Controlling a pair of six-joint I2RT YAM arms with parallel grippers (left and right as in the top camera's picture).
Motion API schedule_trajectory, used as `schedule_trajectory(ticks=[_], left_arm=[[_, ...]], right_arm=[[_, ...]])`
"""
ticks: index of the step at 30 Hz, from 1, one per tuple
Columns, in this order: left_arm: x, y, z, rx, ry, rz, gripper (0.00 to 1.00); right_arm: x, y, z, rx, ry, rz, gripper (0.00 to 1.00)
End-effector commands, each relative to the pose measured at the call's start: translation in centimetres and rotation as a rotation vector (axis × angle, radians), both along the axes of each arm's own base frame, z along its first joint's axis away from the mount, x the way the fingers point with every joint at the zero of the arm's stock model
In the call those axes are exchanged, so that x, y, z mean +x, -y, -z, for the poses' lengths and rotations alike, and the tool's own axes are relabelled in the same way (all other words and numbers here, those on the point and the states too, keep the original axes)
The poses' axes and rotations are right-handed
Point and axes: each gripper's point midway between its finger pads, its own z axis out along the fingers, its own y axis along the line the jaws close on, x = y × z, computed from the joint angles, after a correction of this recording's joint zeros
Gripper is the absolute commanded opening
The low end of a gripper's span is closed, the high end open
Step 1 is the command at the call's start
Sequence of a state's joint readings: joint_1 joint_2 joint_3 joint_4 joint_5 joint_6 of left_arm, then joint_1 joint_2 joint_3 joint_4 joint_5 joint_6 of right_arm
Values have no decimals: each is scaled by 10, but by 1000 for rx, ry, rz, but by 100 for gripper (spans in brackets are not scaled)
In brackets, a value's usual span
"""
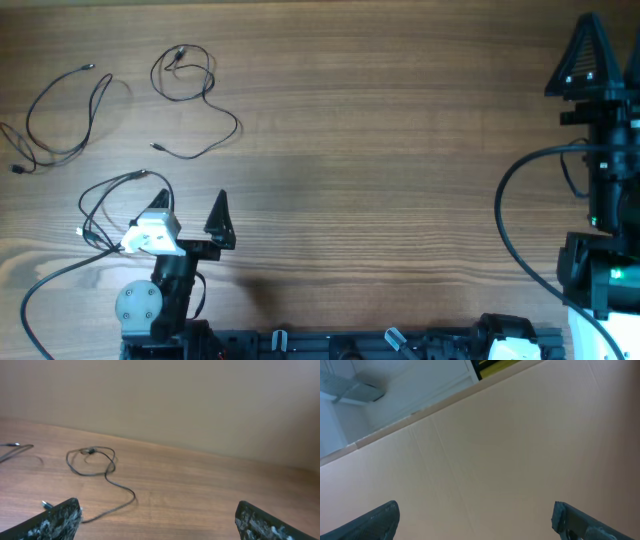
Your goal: Untangle cables
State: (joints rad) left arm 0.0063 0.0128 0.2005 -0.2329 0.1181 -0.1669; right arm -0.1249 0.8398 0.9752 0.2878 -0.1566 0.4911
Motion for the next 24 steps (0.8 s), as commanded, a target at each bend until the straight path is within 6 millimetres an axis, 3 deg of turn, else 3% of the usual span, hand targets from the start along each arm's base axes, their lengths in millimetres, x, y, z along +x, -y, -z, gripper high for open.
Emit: schedule_trajectory(ticks=[1,13,24], left_arm=[[4,-6,2,-51,27,-37,100],[15,-10,54,-56,-43,-65,100],[15,-10,53,-57,-40,-65,100]], right_arm=[[-15,-4,-14,-27,44,-3,100],[-18,-5,-16,-26,52,-4,100],[-27,-6,-22,-29,75,-4,100]])
